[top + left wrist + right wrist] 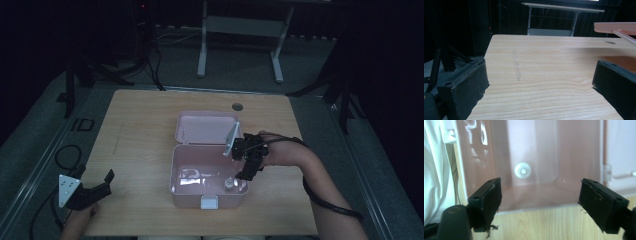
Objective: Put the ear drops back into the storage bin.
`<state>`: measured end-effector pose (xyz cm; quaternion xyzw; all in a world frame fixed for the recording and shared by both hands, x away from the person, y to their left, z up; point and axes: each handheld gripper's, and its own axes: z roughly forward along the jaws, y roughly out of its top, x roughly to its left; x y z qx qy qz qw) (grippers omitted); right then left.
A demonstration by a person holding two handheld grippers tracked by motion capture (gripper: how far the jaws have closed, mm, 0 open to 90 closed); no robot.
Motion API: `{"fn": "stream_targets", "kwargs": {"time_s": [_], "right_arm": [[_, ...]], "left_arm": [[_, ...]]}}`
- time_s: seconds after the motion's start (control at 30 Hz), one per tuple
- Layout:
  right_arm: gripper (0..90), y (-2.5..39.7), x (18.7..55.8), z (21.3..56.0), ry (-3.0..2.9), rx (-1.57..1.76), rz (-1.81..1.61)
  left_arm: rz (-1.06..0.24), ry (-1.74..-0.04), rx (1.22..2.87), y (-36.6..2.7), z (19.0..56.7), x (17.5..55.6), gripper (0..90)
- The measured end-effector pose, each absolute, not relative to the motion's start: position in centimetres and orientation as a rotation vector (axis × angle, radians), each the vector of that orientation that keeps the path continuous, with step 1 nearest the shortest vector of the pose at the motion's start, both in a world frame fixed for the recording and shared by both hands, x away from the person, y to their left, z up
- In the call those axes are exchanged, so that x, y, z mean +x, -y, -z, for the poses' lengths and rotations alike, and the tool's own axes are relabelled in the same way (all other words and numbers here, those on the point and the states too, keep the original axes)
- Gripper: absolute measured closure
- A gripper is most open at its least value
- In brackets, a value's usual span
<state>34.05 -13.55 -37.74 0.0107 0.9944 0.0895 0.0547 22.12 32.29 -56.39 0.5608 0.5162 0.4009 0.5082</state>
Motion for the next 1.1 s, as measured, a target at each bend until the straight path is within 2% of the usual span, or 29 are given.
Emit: {"fn": "stream_targets", "kwargs": {"time_s": [0.5, 1.03, 1.1], "right_arm": [[16.8, 18.3, 34.6, 38.8, -2.997, 0.163, -0.319], [17.1, 23.3, 34.8, 44.4, -2.995, 0.389, -0.379], [19.3, 24.0, 34.8, 45.1, -2.969, 0.431, -0.398]], "left_arm": [[-0.968, -1.246, 1.354, -32.3, 56.4, 22.1, 0.4], [-0.969, -1.248, 1.355, -32.3, 56.4, 22.1, 0.4], [-0.968, -1.248, 1.355, -32.3, 56.4, 22.1, 0.4]]}}
